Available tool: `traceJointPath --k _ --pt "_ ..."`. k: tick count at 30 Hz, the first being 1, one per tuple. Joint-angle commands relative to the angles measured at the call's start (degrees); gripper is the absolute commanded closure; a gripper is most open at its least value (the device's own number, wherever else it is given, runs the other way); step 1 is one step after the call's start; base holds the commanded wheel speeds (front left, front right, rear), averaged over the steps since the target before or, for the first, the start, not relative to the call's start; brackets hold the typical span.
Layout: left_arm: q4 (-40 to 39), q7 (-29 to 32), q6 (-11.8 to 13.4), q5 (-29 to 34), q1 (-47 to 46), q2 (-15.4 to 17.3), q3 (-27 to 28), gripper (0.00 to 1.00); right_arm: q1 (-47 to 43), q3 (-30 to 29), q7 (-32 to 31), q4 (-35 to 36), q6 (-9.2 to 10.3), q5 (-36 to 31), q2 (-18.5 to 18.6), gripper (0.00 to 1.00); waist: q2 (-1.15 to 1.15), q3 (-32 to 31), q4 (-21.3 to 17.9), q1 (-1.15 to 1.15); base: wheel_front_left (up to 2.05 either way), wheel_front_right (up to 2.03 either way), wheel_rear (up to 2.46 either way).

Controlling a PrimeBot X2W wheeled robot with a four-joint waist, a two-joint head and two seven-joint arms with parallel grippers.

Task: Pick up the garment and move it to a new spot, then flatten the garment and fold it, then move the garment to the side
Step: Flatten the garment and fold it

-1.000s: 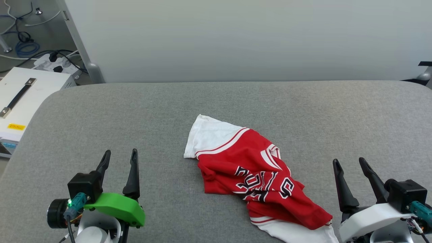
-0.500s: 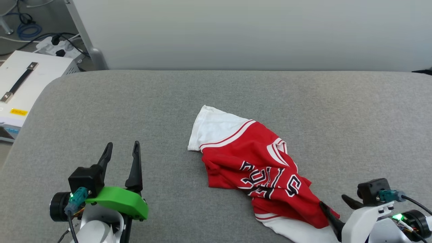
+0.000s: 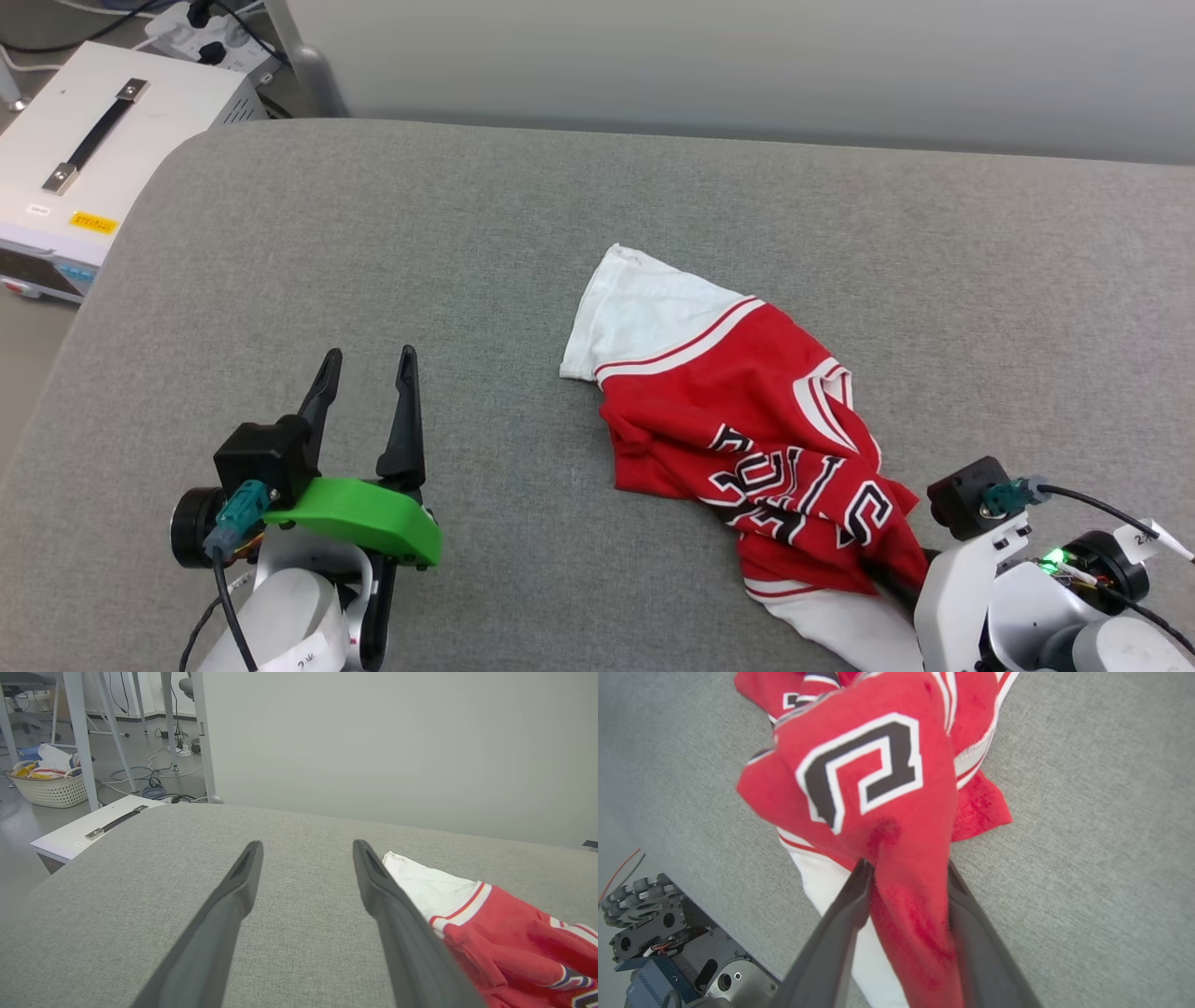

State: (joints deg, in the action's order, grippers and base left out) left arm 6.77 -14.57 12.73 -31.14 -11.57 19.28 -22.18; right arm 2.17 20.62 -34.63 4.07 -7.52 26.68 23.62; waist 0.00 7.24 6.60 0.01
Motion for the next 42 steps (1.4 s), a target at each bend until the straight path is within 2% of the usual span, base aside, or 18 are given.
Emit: traceJointPath --k 1,7,12,18,24,25,26,27,32,35,42 --pt "0.34 -0.25 -0.47 0.4 -0.8 -0.32 0.04 0.0 1.4 0.07 -0.09 -0.02 0.03 0.47 0.41 1.0 0.0 0.87 0.92 -0.01 0.0 0.0 0.0" --pt "1.58 -0.35 -0.97 0.54 -0.7 -1.05 0.59 0.0 4.82 -3.57 0.4 0.47 0.03 0.03 3.23 1.0 0.0 0.79 0.9 -0.01 0.0 0.0 0.0" --pt "1.87 -0.39 -1.31 0.65 -1.12 -1.47 1.33 0.0 11.66 -6.23 -0.19 -1.71 0.03 1.06 7.18 1.0 0.0 1.74 0.56 -0.01 0.0 0.0 0.0" --pt "2.3 -0.41 -2.27 1.2 -2.64 -2.5 1.42 0.0 21.94 -5.93 0.94 -10.61 0.03 2.85 10.94 1.0 0.0 4.49 1.31 -0.01 0.0 0.0 0.0" --pt "3.11 -0.42 -3.33 2.09 -4.29 -3.9 1.57 0.0 28.93 -3.65 6.22 -21.94 0.03 4.92 11.72 1.0 0.0 7.2 2.7 -0.01 0.0 0.0 0.0" --pt "3.34 -0.42 -3.5 2.22 -4.4 -4.11 1.71 0.0 29.61 -3.08 7.64 -23.87 0.03 5.34 11.34 0.91 0.0 7.37 2.77 -0.01 0.0 0.0 0.0" --pt "3.53 -0.42 -3.63 2.33 -4.44 -4.25 1.8 0.0 29.93 -2.56 8.67 -25.26 0.03 5.61 11.03 0.91 0.0 7.46 2.81 -0.01 0.0 0.0 0.0" --pt "3.74 -0.42 -3.8 2.47 -4.48 -4.4 1.95 0.0 30.26 -2.08 10.2 -26.79 0.03 5.89 10.63 0.0 0.0 7.52 2.81 -0.01 0.0 0.0 0.0" --pt "4.69 -0.42 -4.3 3.0 -4.1 -4.62 2.86 0.0 30.66 -2.71 18.44 -32.38 0.03 5.87 8.42 0.0 0.0 6.47 1.99 -0.01 0.0 0.0 0.0" --pt "5.27 -0.42 -4.44 3.23 -3.4 -4.35 3.32 0.0 30.07 -5.21 24.97 -34.4 0.03 4.51 6.66 0.0 0.0 4.99 0.99 -0.01 0.0 0.0 0.0" --pt "5.92 -0.37 -4.12 2.96 -1.08 -3.52 3.99 0.0 24.95 -11.08 36.14 -34.24 0.03 -0.31 2.16 0.0 0.0 1.17 -1.81 -0.01 0.0 0.0 0.0"
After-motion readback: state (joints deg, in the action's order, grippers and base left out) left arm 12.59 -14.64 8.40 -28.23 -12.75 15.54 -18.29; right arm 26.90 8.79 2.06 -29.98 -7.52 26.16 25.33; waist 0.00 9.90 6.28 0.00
